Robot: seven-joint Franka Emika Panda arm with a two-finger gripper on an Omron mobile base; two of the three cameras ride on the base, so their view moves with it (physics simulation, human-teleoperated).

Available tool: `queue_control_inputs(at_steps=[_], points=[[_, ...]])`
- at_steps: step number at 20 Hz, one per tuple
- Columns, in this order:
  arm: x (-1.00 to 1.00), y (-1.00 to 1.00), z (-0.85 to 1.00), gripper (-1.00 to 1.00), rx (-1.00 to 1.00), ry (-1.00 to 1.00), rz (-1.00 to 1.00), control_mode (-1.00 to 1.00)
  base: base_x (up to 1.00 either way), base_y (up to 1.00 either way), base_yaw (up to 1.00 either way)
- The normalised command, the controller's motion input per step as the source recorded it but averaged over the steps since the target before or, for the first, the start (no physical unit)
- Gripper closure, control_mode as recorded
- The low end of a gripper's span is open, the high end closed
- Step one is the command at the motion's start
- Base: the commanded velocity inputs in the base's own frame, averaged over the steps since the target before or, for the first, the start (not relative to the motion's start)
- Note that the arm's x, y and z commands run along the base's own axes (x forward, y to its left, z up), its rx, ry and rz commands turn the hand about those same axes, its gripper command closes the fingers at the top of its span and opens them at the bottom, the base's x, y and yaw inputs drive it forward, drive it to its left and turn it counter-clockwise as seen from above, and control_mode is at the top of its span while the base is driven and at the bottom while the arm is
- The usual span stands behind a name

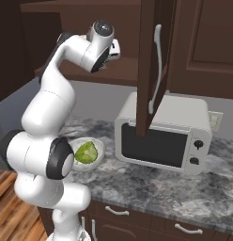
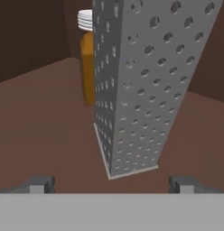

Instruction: Pick the cheese from the fridge and the cheese grater from the cabinet and place them next to the salad bowl.

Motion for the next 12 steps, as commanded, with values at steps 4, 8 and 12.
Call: queue_control_inputs(at_steps=[4, 8, 12], points=[[0.23, 0.00, 0.00, -1.00, 0.00, 0.00, 0.01, -1.00, 0.00, 0.00, 0.00], [0.24, 0.00, -0.01, -1.00, 0.00, 0.00, 0.00, -1.00, 0.00, 0.00, 0.00], [0.13, 0.04, -0.05, -1.00, 0.00, 0.00, 0.00, -1.00, 0.00, 0.00, 0.00]])
